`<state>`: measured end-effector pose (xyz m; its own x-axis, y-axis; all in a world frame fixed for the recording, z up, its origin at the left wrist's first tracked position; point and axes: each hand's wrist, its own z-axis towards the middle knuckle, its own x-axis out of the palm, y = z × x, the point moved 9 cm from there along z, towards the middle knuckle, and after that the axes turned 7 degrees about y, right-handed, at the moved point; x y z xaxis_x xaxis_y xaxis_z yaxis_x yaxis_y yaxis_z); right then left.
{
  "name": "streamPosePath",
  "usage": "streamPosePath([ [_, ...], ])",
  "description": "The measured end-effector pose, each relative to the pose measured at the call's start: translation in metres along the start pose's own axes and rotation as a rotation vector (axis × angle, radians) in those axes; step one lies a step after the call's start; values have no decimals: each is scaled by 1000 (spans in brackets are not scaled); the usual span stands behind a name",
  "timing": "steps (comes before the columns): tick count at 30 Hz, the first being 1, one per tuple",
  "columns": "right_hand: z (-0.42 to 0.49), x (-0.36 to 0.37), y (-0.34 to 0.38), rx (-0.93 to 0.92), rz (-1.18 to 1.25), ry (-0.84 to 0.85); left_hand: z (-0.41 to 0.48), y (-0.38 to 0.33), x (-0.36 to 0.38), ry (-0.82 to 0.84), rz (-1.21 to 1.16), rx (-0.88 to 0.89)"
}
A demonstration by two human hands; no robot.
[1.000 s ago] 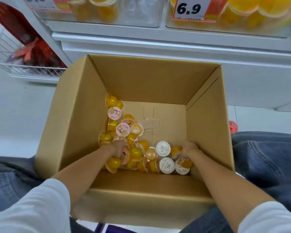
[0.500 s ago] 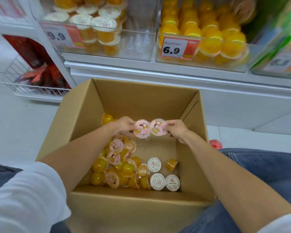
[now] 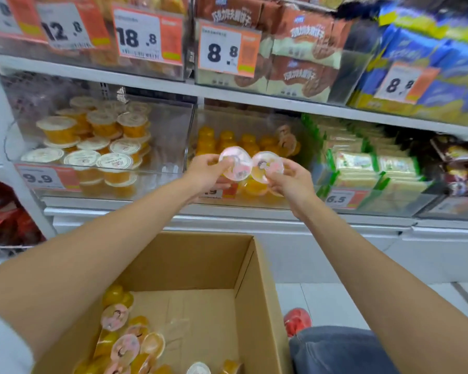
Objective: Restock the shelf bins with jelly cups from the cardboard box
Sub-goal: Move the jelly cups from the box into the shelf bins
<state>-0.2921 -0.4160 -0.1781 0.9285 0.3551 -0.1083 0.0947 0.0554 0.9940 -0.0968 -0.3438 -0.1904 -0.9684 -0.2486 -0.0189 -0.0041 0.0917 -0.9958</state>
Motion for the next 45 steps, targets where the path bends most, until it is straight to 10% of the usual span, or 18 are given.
streamPosePath([
  [7, 65, -64, 52, -288, -966, -439, 79, -28, 14, -192, 589, 200],
  [11, 111, -65, 26, -169, -1287, -331, 85, -30, 9, -325, 676, 288],
  [17, 123, -59, 24, -105, -1324, -153, 87, -21, 5, -203, 462, 258],
  [24, 66, 14, 47, -210, -611, 318, 76, -32, 50, -51, 278, 254],
  [31, 72, -59, 61, -281, -1224, -230, 61, -49, 50, -37, 844, 326],
  [37, 81, -69, 7, 118, -1278, -37, 58, -17, 16, -84, 928, 315],
  [45, 20, -10, 42, -351, -1269, -89, 2, -25, 11, -242, 807, 427],
])
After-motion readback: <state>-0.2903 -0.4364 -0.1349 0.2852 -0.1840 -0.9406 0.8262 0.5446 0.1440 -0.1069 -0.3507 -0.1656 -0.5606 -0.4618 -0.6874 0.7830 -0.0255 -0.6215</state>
